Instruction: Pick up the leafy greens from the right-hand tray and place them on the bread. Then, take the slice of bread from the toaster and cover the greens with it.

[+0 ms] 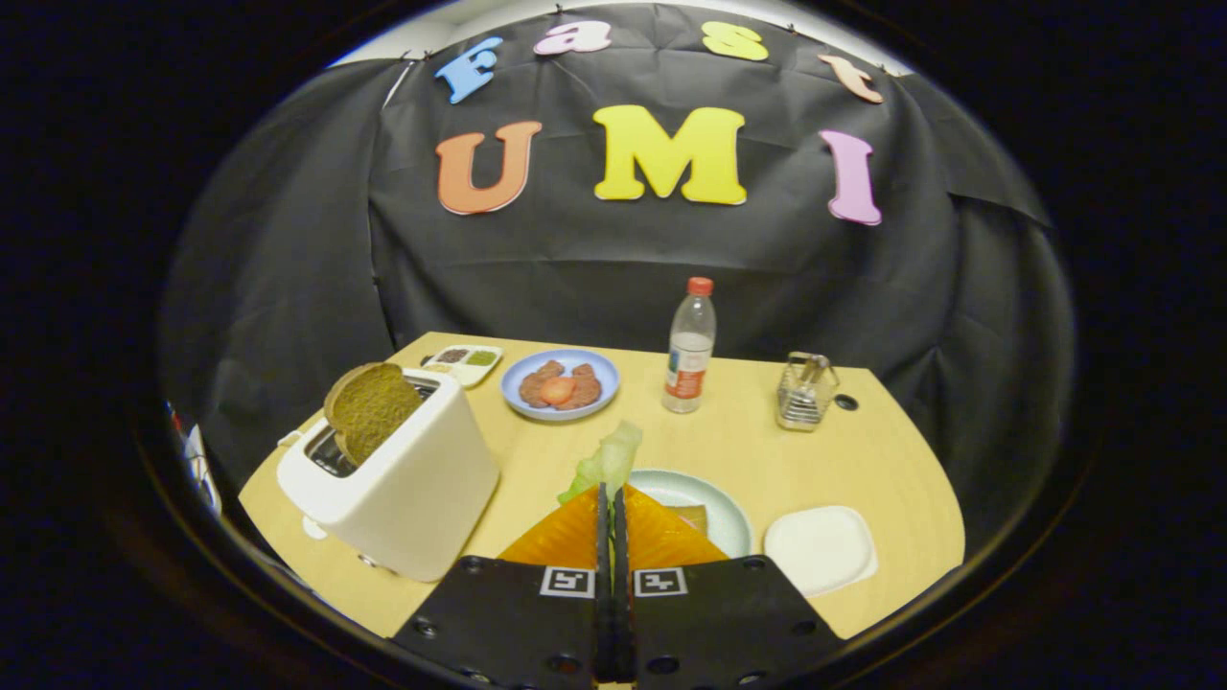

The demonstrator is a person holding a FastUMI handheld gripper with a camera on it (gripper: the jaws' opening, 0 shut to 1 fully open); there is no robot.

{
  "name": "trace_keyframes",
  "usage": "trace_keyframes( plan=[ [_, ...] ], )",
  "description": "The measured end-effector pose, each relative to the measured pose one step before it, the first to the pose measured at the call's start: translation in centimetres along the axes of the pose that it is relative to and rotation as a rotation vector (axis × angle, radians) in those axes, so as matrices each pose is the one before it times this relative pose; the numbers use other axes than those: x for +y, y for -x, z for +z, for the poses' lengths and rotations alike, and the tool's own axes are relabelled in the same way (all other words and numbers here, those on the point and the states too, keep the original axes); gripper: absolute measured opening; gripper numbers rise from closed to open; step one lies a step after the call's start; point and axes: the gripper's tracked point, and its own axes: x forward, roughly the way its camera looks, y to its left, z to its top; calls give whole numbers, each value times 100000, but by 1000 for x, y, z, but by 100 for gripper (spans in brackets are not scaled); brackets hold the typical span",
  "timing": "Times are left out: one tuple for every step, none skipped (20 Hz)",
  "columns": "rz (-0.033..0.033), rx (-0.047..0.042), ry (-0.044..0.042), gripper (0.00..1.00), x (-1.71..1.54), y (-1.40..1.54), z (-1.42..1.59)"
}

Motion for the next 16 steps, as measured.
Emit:
trace_keyframes(
  plan=[
    [-105, 1265, 930, 1, 294, -1302, -493],
    [50, 2526, -237, 0, 155, -1364, -791],
    [-205, 3023, -594, 1, -162, -1201, -1061],
    [-843, 2757, -1131, 0, -446, -1033, -817],
    [-646, 1166, -1476, 1, -859, -736, -556],
    [-266, 1242, -1056, 1, -639, -649, -417],
    [234, 532, -1417, 0, -710, -376, -362],
    [-171, 324, -967, 0, -653, -391, -126],
    [-309, 363, -83, 1, -731, -314, -193],
    [-746, -208, -229, 1, -799, -328, 18],
    [-261, -146, -283, 1, -631, -250, -40],
    [189, -24, -19, 0, -479, -319, -33],
    [-949, 221, -112, 0, -555, -276, -166],
    [-742, 411, 126, 0, -578, -289, -141],
    [310, -504, -167, 0, -350, -190, -48],
    [-337, 123, -649, 3, -327, -167, -216]
  ],
)
